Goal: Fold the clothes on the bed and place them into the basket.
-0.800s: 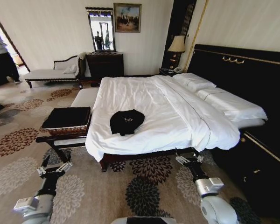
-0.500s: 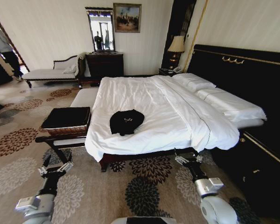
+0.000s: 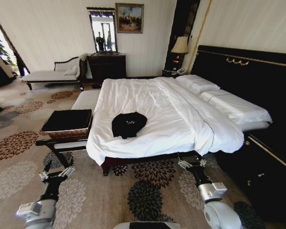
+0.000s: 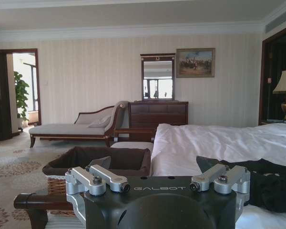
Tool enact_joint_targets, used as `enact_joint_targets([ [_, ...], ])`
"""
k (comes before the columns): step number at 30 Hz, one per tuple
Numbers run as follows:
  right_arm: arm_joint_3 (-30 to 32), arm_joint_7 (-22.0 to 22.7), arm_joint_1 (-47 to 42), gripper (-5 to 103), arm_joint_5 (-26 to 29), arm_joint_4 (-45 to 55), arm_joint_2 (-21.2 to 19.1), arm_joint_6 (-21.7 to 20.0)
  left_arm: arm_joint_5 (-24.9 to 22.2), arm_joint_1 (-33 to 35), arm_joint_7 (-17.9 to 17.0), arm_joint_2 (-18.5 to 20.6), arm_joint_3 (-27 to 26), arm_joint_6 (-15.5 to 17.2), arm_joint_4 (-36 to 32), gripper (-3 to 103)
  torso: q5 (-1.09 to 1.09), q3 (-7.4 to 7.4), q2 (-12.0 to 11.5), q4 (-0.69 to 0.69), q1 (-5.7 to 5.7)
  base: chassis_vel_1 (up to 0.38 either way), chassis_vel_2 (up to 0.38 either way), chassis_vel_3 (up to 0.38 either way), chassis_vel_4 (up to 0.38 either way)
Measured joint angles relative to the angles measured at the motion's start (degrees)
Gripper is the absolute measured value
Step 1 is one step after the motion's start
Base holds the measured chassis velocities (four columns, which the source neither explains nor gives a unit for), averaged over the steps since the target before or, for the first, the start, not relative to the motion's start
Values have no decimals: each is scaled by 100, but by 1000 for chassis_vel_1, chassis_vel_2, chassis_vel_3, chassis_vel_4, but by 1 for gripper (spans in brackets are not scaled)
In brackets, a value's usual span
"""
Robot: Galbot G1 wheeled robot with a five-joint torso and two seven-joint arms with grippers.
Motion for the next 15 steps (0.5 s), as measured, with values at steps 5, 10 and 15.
enact_joint_targets([
  [5, 31, -62, -29, 100, 0, -8, 8, 39, 3, -17, -3, 6, 27, 14, 2, 100, 0, 0, 0, 0, 0, 0, 0, 0, 0],
  [10, 38, -63, -41, 100, -2, -17, 21, 39, 25, -34, -16, 29, 66, 37, 12, 100, 0, 0, 0, 0, 0, -40, 26, 49, -23],
  [15, 36, -61, -44, 100, -4, -26, 28, 32, 23, -44, -17, 33, 72, 38, 56, 100, 0, 0, 0, 0, 0, -70, 61, 65, -45],
])
